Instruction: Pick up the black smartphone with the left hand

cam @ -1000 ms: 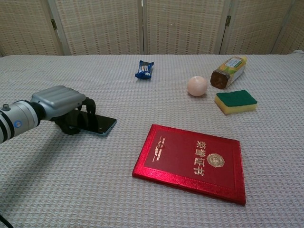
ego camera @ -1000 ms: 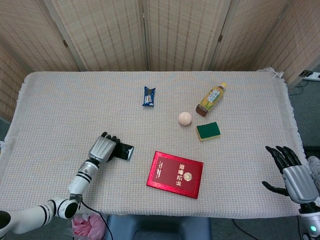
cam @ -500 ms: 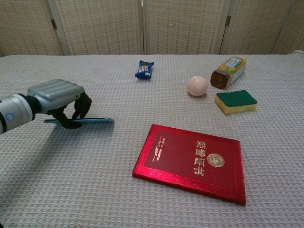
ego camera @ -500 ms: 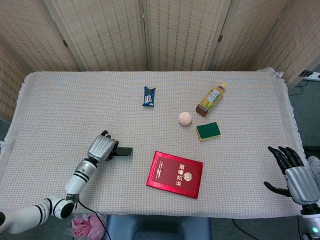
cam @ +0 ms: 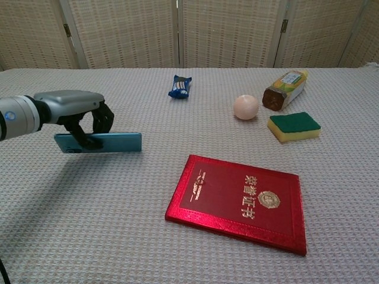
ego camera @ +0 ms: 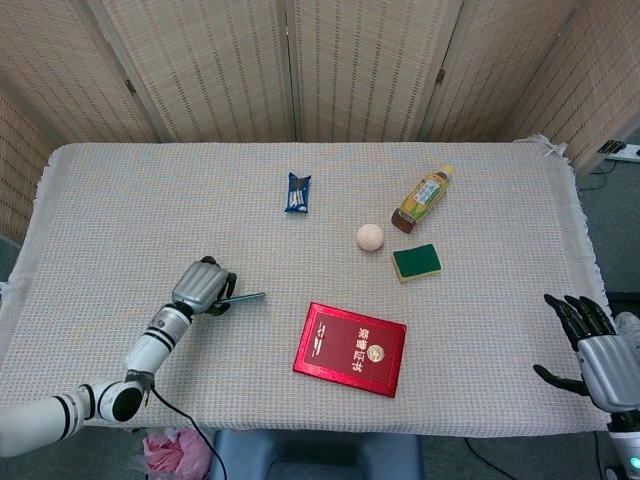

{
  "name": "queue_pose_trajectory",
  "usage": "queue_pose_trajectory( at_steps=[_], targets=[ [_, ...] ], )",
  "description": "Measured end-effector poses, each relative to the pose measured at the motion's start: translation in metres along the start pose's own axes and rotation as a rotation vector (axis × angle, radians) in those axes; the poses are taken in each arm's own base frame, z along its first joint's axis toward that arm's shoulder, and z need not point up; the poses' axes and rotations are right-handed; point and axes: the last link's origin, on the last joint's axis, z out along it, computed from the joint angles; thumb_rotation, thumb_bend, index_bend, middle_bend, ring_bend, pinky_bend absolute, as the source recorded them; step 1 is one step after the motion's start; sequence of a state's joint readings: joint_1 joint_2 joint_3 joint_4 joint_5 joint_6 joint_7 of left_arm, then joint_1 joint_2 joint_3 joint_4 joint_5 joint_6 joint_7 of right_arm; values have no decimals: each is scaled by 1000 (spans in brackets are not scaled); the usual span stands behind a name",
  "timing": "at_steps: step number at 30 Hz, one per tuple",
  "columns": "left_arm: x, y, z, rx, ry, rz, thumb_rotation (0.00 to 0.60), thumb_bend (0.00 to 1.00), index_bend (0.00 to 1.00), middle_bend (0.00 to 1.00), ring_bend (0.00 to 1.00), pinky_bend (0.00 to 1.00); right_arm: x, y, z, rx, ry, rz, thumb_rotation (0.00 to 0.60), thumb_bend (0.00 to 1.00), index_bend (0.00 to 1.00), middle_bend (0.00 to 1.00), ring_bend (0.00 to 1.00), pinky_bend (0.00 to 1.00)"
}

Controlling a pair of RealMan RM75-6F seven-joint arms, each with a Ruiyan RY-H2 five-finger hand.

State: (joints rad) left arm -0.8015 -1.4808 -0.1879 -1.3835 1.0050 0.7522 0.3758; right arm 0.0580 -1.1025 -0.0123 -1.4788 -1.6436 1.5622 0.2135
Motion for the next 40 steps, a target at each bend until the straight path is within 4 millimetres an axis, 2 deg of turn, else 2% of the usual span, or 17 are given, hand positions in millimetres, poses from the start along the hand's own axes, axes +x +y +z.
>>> queue_pose_trajectory(
  at_steps=[2,6,8,11,17,23,33,40],
  targets=[
    [4,-4,4,24,-18,-23,600,350,403,481,355,249,0,1,-1,-3,1,2,600,40,74,180,123,97],
    [12,-14,12,83,-53,-86,600,346,142,187,82,241,-1,3,-3,-8,0,5,600,40,74,203,128,97],
    [17,-19,16,111,-53,-98,600,346,56,100,17,222,-1,3,-3,-8,1,6,600,40,74,203,129,97],
    [26,-26,18,146,-23,-108,600,346,0,51,0,214,1,4,-4,-10,7,4,600,40,74,203,129,97],
    [40,-33,0,180,105,-135,600,346,15,50,0,213,2,5,-6,-12,12,-2,600,40,74,203,129,97],
    [39,-48,-49,208,225,-162,600,346,49,50,9,214,4,7,-4,-11,1,-26,600,75,84,200,129,97],
    [20,-87,-138,346,410,-108,600,346,114,74,40,213,1,2,-1,37,-47,43,600,96,85,175,126,97],
    [-1,-92,-197,365,470,-30,600,336,126,77,40,213,2,-4,6,58,-54,84,600,96,85,167,121,97]
  ],
)
